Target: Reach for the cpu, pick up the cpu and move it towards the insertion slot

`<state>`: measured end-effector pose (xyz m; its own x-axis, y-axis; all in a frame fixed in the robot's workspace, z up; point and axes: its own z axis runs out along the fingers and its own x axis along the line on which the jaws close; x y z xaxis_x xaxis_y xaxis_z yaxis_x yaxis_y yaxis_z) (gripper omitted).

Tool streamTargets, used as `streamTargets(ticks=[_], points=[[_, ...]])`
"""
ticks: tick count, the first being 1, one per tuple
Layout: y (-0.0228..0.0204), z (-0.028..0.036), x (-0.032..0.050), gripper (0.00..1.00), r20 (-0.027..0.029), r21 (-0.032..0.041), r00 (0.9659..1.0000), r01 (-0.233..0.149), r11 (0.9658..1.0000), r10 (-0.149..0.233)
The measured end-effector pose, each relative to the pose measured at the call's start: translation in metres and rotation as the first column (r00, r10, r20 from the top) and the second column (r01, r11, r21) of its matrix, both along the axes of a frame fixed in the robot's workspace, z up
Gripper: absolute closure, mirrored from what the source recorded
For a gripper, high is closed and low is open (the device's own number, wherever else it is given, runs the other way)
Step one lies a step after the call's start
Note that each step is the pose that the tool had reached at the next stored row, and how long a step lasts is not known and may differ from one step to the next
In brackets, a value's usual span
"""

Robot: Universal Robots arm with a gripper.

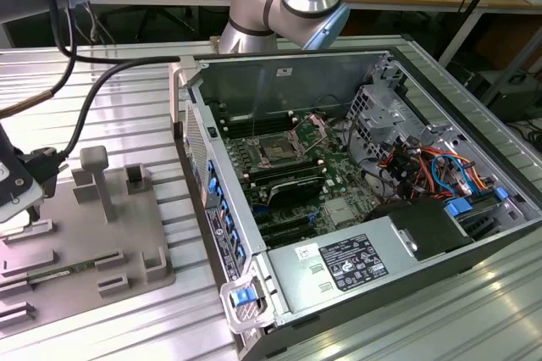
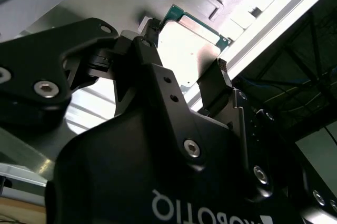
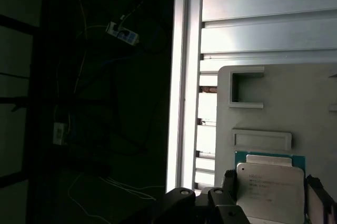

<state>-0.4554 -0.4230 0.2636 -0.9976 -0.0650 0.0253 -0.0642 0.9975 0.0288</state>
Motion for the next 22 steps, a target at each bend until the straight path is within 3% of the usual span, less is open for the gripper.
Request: streamTargets(ticks=[22], points=[[-0.0008,0.0095,0.0004,0.45,-0.0021,0.0020,1.0000,0.000,1.0000,0.000]])
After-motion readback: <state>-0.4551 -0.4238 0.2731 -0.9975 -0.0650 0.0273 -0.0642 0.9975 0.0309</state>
